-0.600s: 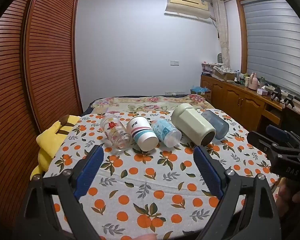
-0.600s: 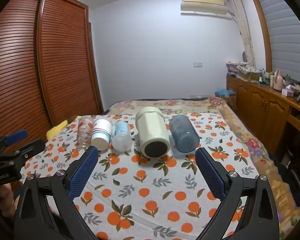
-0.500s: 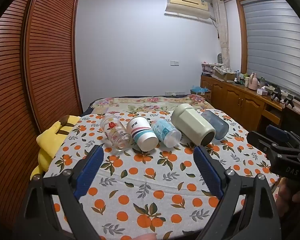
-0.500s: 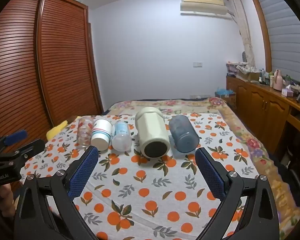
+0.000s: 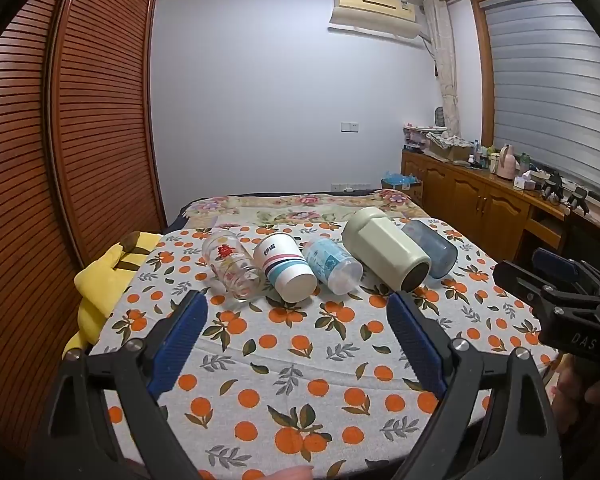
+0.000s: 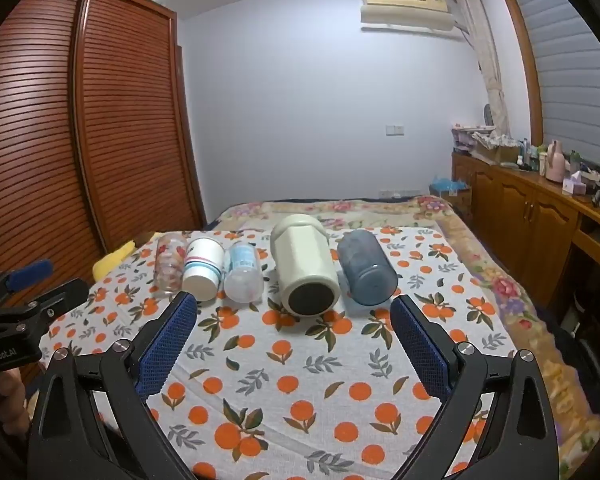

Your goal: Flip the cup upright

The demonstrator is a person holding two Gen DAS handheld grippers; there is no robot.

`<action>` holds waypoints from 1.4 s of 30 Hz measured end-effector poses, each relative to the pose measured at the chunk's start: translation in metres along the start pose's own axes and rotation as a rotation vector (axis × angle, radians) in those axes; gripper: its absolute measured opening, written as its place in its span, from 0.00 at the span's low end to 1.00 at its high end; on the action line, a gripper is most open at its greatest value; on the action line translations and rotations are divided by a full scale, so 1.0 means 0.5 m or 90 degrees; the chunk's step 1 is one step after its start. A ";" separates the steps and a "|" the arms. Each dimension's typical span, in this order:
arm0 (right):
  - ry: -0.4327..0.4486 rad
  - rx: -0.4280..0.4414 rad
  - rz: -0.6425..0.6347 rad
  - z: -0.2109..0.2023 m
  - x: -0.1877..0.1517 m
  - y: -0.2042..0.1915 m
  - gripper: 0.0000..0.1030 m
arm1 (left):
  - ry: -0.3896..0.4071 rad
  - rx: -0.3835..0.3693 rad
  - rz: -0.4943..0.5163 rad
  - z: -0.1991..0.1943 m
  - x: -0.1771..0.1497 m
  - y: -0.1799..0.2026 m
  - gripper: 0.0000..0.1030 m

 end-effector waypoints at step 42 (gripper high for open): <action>0.003 -0.001 -0.003 -0.002 0.002 -0.002 0.96 | 0.006 0.002 0.003 -0.018 0.010 0.002 0.89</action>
Point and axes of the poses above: each gripper's, at about its wrist camera, not at the fingertips, and z roughly the way its jaws point, y to its right, x to its top, the point moved 6 cm from there along z, roughly the way its jaws point, and after that the axes turned 4 degrees about -y, right-handed, at the moved point
